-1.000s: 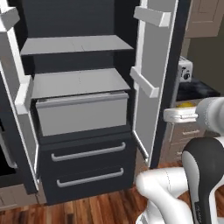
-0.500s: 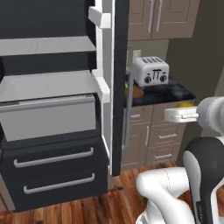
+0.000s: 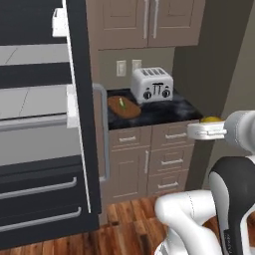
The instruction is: Retrieve a lemon from the fridge and place it on the cutting board with the fish.
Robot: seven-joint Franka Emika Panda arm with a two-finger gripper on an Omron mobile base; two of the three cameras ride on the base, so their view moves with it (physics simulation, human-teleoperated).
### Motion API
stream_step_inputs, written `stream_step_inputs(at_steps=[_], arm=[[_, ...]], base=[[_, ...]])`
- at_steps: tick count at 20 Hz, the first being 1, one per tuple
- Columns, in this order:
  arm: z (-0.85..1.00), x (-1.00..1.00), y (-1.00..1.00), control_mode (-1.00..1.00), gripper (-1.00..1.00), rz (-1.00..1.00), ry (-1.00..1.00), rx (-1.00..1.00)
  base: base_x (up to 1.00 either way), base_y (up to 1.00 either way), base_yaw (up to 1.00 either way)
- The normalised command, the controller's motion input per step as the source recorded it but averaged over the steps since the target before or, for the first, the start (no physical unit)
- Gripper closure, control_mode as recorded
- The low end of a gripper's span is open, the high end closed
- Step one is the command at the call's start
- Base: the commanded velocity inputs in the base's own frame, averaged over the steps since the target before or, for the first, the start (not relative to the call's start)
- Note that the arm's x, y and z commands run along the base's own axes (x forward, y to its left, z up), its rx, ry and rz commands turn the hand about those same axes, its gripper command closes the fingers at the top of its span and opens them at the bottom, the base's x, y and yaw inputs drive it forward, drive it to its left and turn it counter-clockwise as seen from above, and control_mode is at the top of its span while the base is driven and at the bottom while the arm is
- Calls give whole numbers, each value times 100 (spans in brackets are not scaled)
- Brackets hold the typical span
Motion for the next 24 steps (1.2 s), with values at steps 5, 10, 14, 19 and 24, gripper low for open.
stream_step_inputs(at_steps=[5,10,14,19,24], arm=[[0,0,0,100,100,0,0,0],[0,0,0,100,100,0,0,0],[0,0,0,100,100,0,0,0],[0,0,0,100,100,0,0,0],[0,0,0,100,100,0,0,0]], base=[[60,-58,10],[53,-38,12],[57,-23,14],[58,-34,14],[29,-41,12]])
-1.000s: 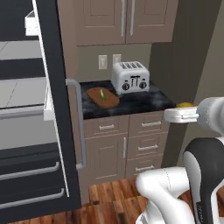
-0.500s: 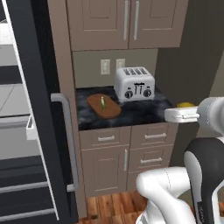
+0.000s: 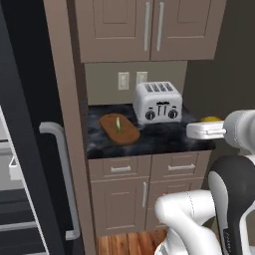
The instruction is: Retrieve a lemon from the fridge and place it on the cutting board with the fish.
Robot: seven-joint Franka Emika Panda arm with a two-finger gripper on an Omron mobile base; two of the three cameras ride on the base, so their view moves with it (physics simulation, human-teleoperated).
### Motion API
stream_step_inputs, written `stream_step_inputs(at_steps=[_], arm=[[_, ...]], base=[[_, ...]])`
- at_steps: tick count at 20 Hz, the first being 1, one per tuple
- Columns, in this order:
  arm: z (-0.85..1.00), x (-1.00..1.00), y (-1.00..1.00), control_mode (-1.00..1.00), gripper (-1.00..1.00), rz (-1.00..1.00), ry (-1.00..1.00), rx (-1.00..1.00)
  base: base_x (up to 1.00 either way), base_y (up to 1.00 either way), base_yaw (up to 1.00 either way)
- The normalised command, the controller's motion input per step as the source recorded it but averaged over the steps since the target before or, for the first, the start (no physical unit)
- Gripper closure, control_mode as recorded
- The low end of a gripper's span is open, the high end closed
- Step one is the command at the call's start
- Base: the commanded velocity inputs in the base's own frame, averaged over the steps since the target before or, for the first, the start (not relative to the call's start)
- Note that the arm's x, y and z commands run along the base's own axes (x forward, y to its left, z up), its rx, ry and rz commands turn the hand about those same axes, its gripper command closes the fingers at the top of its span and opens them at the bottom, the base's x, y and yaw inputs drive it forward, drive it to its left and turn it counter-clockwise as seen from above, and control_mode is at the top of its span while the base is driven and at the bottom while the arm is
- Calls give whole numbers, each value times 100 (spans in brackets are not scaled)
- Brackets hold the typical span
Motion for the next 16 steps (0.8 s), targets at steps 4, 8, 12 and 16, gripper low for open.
stream_step_inputs(at_steps=[4,8,12,16], arm=[[0,0,0,100,100,0,0,0],[0,0,0,100,100,0,0,0],[0,0,0,100,100,0,0,0],[0,0,0,100,100,0,0,0]], base=[[27,-17,20],[22,-1,22],[41,-16,22],[53,-14,24]])
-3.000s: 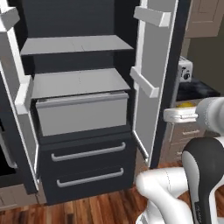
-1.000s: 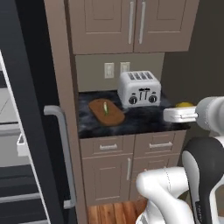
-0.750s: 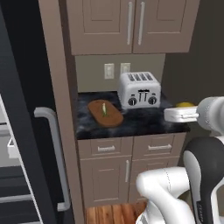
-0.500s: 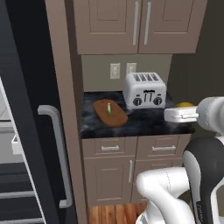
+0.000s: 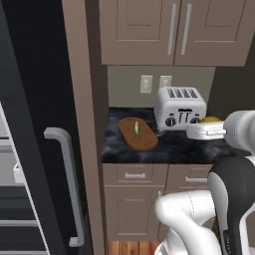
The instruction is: Retrieve a lemon from the fridge and place it on the cutting board with the fish.
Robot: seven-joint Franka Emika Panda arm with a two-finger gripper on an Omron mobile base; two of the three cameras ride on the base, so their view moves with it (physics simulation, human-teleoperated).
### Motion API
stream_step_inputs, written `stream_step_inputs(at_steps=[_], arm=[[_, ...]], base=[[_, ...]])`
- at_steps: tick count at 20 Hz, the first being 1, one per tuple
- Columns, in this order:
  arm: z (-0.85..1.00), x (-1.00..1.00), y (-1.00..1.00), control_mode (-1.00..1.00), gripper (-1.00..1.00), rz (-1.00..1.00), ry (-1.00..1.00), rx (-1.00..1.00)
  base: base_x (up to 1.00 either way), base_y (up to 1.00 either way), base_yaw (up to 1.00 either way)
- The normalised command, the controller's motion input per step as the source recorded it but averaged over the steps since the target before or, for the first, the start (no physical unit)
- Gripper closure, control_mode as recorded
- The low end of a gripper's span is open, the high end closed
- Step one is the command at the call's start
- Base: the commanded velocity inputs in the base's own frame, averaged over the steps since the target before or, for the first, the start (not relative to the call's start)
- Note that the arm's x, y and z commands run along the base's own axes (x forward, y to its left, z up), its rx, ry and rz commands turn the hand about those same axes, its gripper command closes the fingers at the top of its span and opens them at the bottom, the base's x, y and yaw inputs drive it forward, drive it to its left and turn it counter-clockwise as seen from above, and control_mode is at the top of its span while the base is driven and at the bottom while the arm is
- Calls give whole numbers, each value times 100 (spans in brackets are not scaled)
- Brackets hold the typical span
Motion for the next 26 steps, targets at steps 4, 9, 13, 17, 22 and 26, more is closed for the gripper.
stream_step_inputs(at_steps=[4,9,13,17,22,26], arm=[[0,0,0,100,100,0,0,0],[0,0,0,100,100,0,0,0],[0,0,0,100,100,0,0,0],[0,0,0,100,100,0,0,0],[0,0,0,100,100,0,0,0],[0,0,0,100,100,0,0,0]], base=[[39,-9,18],[20,-24,11],[30,-47,8],[37,-42,4],[39,-6,0],[46,0,0]])
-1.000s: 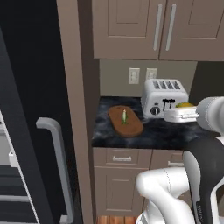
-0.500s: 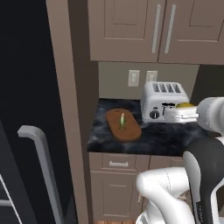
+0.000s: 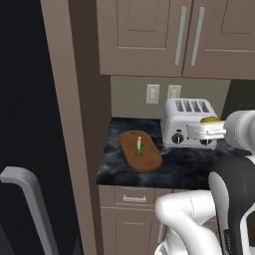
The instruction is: Retrieve a lemon from the fridge and place it on the cutting board with the fish.
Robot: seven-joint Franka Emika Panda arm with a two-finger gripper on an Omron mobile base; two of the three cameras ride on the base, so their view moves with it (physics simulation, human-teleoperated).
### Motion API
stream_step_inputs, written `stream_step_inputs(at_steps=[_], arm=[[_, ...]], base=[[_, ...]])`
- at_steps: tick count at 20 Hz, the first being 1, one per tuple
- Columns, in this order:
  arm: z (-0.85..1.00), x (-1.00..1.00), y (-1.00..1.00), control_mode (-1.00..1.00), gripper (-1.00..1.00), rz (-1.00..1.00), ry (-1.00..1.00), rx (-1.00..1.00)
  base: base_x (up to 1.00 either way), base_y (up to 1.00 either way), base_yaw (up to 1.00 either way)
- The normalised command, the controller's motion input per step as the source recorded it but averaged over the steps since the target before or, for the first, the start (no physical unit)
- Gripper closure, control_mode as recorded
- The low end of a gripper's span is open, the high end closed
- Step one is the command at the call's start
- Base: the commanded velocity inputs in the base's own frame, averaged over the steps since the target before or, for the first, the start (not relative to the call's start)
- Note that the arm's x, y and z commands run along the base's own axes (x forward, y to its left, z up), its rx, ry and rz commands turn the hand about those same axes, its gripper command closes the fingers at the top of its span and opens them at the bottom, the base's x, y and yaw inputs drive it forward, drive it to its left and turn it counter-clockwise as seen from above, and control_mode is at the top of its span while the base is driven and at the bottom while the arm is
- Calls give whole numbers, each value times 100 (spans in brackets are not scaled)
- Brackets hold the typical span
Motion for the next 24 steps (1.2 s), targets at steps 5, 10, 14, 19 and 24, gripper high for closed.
stream_step_inputs(at_steps=[5,10,14,19,24], arm=[[0,0,0,100,100,0,0,0],[0,0,0,100,100,0,0,0],[0,0,0,100,100,0,0,0],[-1,4,3,-100,100,0,8,0],[-18,31,16,-100,100,0,26,0]], base=[[35,0,0],[16,0,0],[5,0,0],[0,0,0],[0,0,0]])
